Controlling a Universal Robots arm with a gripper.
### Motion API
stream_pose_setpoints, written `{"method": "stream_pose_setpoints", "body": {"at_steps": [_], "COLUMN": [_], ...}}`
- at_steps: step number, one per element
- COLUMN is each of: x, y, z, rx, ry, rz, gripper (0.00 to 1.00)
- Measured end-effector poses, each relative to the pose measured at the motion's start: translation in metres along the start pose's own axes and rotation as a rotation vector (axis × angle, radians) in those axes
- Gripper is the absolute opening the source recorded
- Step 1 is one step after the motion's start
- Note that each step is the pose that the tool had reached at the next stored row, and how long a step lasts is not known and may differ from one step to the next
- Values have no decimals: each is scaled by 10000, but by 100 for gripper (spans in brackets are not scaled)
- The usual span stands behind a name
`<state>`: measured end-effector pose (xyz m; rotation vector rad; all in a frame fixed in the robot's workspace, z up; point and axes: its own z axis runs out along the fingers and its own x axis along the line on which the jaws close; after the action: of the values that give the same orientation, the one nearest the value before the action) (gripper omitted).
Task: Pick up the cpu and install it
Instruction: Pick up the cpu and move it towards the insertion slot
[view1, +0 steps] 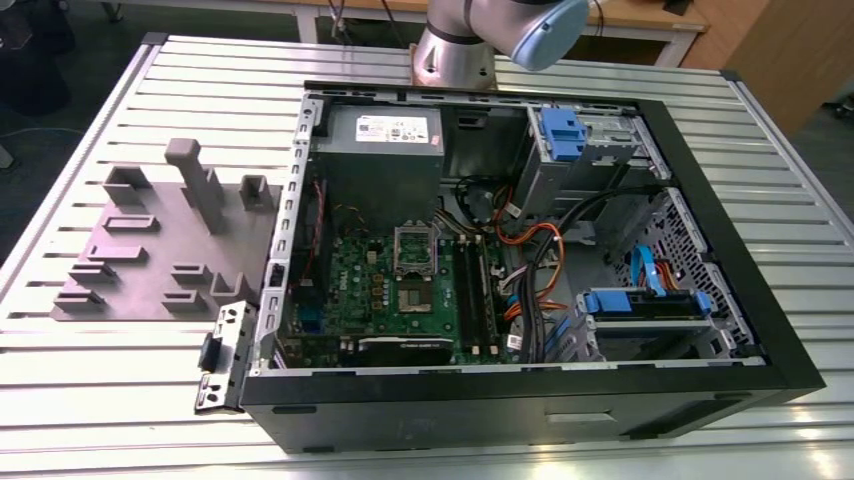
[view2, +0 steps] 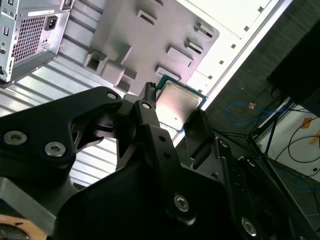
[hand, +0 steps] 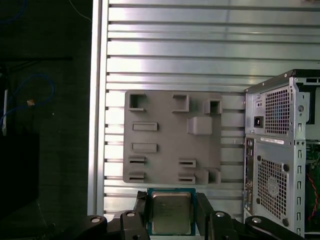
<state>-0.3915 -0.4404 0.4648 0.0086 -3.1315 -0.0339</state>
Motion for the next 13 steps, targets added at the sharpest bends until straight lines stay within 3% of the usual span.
{"method": "stream_pose_setpoints", "body": {"at_steps": [13], "x": [-27], "y": [0], "z": [-1], "rx": [1], "ry": [1], "rz": [0], "gripper": [47]}}
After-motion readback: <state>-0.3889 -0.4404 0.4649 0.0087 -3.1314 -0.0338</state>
